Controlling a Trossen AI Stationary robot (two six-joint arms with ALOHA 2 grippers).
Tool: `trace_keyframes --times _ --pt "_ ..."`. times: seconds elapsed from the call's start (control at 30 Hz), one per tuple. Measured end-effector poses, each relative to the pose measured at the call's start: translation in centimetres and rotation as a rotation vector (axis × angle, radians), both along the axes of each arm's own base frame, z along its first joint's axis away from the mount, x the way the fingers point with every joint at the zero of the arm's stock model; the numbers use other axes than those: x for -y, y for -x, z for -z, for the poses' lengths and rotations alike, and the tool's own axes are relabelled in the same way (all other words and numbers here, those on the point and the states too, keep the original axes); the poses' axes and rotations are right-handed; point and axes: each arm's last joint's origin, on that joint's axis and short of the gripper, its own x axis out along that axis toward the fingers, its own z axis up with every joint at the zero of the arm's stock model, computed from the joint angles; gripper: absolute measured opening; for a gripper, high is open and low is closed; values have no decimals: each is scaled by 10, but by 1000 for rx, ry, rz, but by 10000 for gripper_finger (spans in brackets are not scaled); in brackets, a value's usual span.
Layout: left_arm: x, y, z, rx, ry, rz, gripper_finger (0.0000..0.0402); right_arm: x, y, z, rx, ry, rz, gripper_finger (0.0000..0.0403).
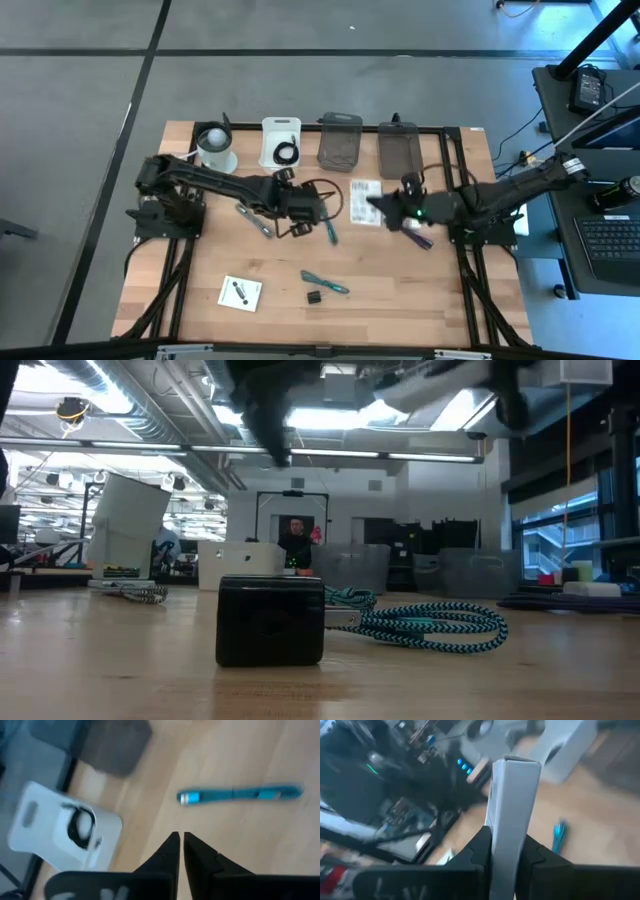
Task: Pick and place items into bin
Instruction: Put the right card reader box into the right black bin
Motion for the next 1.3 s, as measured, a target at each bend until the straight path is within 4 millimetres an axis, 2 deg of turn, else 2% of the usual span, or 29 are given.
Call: trace_keyframes --times 0.13,0.27,0.43,0.57,0.8,1.0,1.13,1.3 --pt "-11 26 22 58 108 51 2 20 -5 -26 -87 54 80 44" --pt "-19 54 33 196 205 115 2 42 -5 -44 -195 72 176 44" --pt "-31 85 33 417 264 133 2 80 4 -61 -340 53 319 43" --pt "-41 105 26 558 261 146 2 114 16 -66 -471 23 394 43" --pt "-52 125 6 669 150 212 2 187 34 -45 -682 -29 385 43" --pt "-53 126 -5 739 93 292 2 248 37 -13 -745 -121 267 42" --pt "-54 124 -7 754 72 314 2 273 33 11 -771 -177 183 42" --pt "-54 124 -7 772 107 278 2 287 26 37 -846 -212 127 42"
